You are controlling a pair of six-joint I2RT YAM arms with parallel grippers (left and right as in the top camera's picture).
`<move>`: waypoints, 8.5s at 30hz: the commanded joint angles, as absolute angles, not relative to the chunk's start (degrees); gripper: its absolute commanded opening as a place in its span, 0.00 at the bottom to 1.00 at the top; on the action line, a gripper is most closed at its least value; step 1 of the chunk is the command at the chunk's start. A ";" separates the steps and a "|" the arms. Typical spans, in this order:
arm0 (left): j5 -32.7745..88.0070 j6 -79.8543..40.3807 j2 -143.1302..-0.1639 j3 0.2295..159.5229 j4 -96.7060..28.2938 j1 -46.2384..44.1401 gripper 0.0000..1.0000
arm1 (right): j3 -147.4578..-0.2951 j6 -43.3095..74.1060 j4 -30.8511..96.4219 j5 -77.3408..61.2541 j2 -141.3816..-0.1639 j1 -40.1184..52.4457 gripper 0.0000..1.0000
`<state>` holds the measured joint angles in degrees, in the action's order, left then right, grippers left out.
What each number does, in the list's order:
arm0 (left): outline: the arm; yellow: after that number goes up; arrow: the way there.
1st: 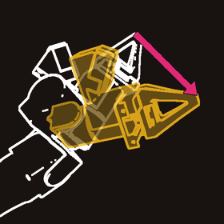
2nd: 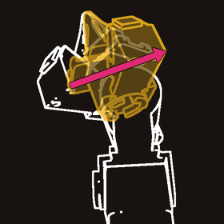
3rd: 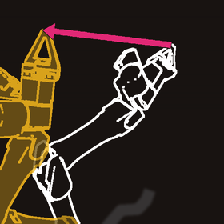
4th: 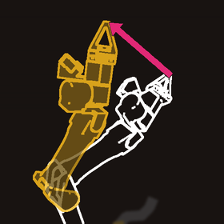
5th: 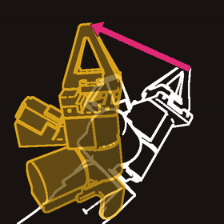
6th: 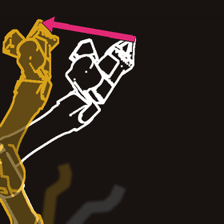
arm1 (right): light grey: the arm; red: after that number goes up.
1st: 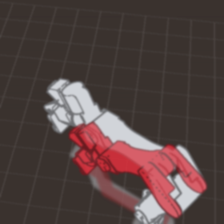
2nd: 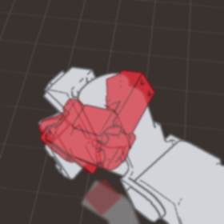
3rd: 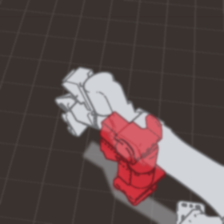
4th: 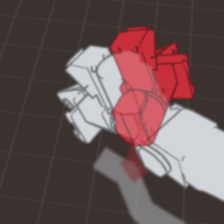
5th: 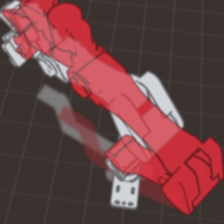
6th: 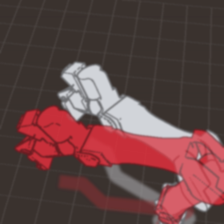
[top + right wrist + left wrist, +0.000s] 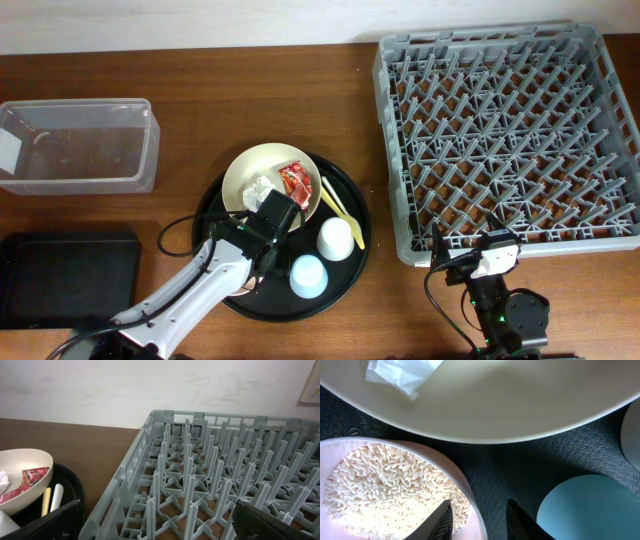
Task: Sort waste into correct bins and load items into the dishwasher rack
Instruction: 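Close the left gripper on the pink bowl rim, then lift the pink bowl with the left gripper toward the black tray, then tilt the pink bowl with the left gripper, pouring rice onto black tray, then carry the empty pink bowl back and set it on the round tray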
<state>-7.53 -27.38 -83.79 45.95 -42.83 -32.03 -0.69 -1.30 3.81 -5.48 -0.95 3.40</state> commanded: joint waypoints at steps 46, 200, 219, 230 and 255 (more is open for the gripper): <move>-6.22 -26.96 -83.68 43.62 -42.39 -32.27 0.16 | -0.32 -1.08 3.88 -5.80 -0.62 2.92 0.98; 90.26 8.71 -92.55 45.78 -23.97 79.05 0.00 | -0.32 -1.08 3.88 -5.80 -0.62 2.92 0.98; 90.15 4.89 -92.97 45.80 -23.22 79.15 0.00 | -0.32 -1.08 3.88 -5.80 -0.62 2.92 0.98; 88.95 2.59 -94.78 45.84 -19.25 74.65 0.01 | -0.32 -1.08 3.88 -5.80 -0.62 2.92 0.98; 83.66 -8.27 -95.18 45.84 -14.11 73.45 0.04 | -0.32 -1.08 3.88 -5.80 -0.62 2.92 0.98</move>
<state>86.00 -5.65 -94.52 45.63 -14.11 73.71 -0.67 -1.34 3.79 -5.50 -0.95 3.40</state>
